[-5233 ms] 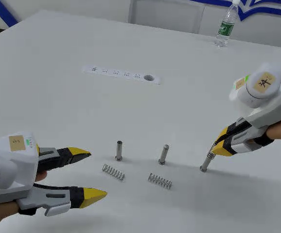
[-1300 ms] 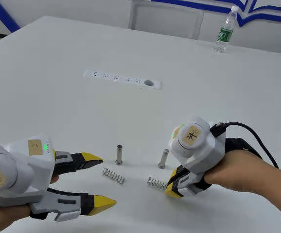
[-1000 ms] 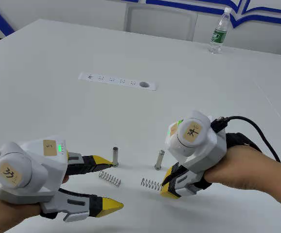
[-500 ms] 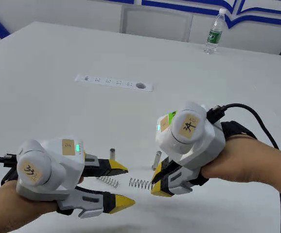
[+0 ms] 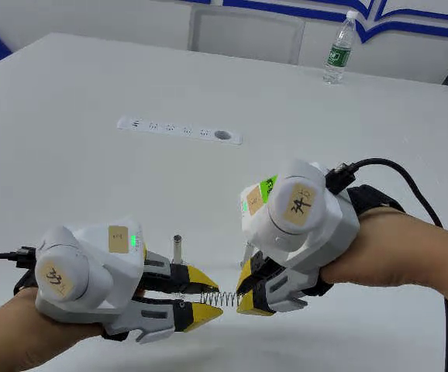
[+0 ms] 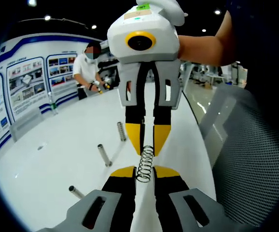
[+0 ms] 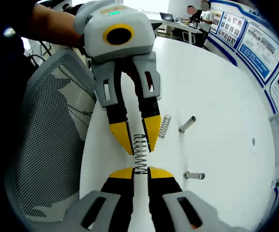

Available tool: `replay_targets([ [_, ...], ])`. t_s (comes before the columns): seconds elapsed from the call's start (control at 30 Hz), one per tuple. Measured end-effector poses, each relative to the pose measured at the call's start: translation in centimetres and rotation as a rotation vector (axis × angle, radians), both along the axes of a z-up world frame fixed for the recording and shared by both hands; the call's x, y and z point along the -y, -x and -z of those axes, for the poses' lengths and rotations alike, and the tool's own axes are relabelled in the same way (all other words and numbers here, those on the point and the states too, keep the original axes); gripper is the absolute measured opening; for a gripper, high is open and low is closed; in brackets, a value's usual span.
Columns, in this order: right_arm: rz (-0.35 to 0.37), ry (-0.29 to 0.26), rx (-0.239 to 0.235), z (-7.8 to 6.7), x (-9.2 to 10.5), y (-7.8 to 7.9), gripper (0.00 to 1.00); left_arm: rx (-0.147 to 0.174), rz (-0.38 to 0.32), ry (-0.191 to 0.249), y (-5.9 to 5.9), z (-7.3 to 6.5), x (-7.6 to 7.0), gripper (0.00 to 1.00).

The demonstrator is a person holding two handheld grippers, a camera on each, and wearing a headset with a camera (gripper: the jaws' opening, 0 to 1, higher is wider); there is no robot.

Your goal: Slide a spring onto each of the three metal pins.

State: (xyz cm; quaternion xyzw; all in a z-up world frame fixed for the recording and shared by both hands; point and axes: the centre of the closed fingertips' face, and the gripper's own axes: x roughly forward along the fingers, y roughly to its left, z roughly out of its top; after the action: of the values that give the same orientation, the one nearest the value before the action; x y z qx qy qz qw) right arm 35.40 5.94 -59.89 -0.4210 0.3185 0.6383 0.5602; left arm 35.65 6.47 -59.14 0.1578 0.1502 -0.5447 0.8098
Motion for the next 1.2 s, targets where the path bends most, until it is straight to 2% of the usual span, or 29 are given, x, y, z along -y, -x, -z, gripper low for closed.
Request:
replay_targets([
  [0.1,-0.01,-0.003,0.0,-0.1,0.1,0.0,0.11,0.012,0.013,-0.007,0.1,0.0,0.1,0.12],
  [0.27,-0.007,-0.007,0.006,-0.3,0.2,-0.2,0.12,0.01,0.017,0.002,0.1,-0.2,0.2,0.11],
  [0.47,0.01,-0.015,-0.014,-0.3,0.2,-0.2,0.12,0.002,0.022,0.006,0.3,-0.3,0.1,0.1],
  [0.73,0.016,-0.021,-0.026,0.2,0.2,-0.1,0.14,0.021,0.028,0.039,0.2,-1.7,0.6,0.1],
  [0.83,0.009,-0.019,-0.019,0.3,0.2,-0.1,0.14,0.023,0.028,0.041,0.2,-1.7,0.6,0.1],
  [0.97,0.011,-0.029,-0.015,-0.3,0.2,-0.1,0.13,0.019,0.024,0.039,0.1,-1.6,0.5,0.1],
  [1.2,0.018,-0.084,-0.015,-2.2,-0.8,0.1,0.12,0.014,0.021,0.03,0.1,-1.3,0.4,0.1],
])
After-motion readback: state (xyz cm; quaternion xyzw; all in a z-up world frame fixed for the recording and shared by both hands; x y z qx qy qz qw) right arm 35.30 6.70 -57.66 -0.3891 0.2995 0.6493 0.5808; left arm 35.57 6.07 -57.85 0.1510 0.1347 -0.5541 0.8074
